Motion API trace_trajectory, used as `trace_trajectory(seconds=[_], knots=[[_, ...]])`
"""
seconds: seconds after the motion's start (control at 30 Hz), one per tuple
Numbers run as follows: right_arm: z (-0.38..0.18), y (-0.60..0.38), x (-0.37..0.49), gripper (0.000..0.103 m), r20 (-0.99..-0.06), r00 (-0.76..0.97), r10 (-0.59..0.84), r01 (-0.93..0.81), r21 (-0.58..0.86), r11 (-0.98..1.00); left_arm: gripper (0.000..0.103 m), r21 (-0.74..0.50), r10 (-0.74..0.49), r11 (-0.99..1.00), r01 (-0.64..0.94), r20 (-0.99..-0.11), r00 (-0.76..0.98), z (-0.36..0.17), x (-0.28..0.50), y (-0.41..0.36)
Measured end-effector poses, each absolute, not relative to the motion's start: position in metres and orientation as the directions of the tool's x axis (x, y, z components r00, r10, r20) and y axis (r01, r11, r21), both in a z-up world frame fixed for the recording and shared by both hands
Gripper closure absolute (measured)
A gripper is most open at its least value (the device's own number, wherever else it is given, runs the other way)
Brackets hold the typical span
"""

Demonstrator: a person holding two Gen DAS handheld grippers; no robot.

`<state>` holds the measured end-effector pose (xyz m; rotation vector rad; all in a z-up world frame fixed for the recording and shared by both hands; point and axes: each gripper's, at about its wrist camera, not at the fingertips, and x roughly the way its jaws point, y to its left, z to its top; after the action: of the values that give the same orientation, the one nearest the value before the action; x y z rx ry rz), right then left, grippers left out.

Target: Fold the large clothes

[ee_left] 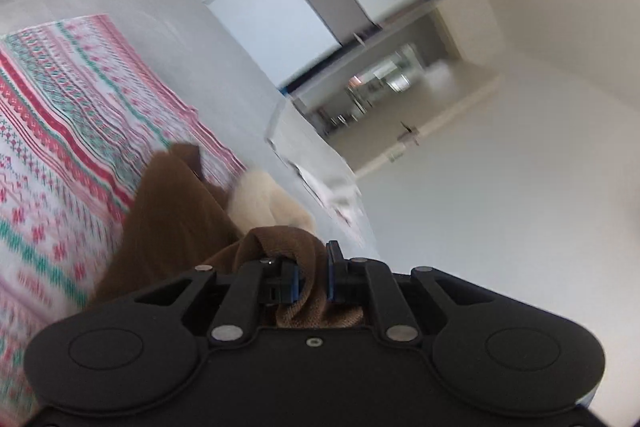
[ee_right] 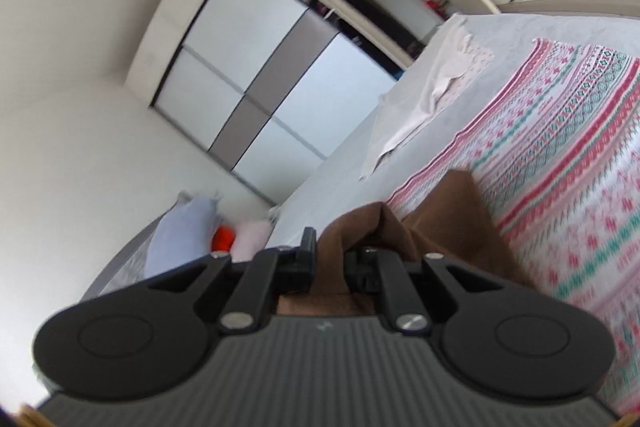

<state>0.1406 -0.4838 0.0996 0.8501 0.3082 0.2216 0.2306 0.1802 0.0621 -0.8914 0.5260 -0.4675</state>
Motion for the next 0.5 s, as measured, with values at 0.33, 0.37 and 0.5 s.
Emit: trace_trajectory(seconds=[0.33, 0.37, 0.5], knots=[[0.020, -0.500, 0.284, 0.084, -0.305, 0.936, 0.177, 0.131, 0.767, 0.628, 0.078, -0.713, -0.451, 0.699, -0.041, -0.486, 0.749, -0.010, 0.363, 0.159], [0.010, -0.500, 0.290, 0.079, -0.330, 0.928, 0.173, 0.154, 0.763, 0.628, 0.077, -0.693, -0.447, 0.720, -0.043, -0.510, 0.735, -0.014, 0.368, 0.154], [-0.006, -0.508, 0.302, 0.042, -0.325, 0.936, 0.132, 0.167, 0.743, 0.648, 0.076, -0.662, -0.444, 0.749, 0.000, -0.502, 0.742, -0.021, 0.370, 0.154]])
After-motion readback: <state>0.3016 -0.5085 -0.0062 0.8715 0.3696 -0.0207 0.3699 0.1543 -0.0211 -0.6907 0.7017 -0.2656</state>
